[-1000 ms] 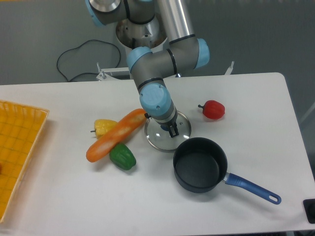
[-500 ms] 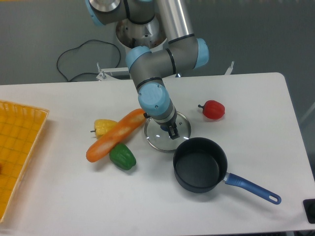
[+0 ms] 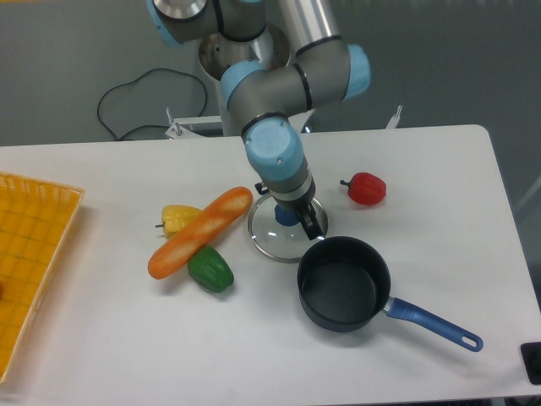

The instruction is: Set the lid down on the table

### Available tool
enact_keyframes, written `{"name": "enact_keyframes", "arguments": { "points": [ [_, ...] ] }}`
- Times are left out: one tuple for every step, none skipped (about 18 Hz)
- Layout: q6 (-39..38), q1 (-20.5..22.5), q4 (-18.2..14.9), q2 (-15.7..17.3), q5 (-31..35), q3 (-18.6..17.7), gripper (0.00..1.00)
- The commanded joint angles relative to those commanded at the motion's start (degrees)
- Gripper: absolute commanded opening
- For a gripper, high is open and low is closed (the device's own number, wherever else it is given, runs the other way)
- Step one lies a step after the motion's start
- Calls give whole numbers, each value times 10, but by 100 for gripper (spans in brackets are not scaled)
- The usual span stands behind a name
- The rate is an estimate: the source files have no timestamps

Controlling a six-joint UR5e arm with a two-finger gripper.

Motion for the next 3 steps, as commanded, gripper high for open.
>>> {"name": "enact_keyframes", "arguments": {
  "points": [
    [-5,1,0,2,-6,4,100],
    [-12,1,0,3,-12,4,100],
    [-19,2,0,3,-18,4,100]
  ]
}}
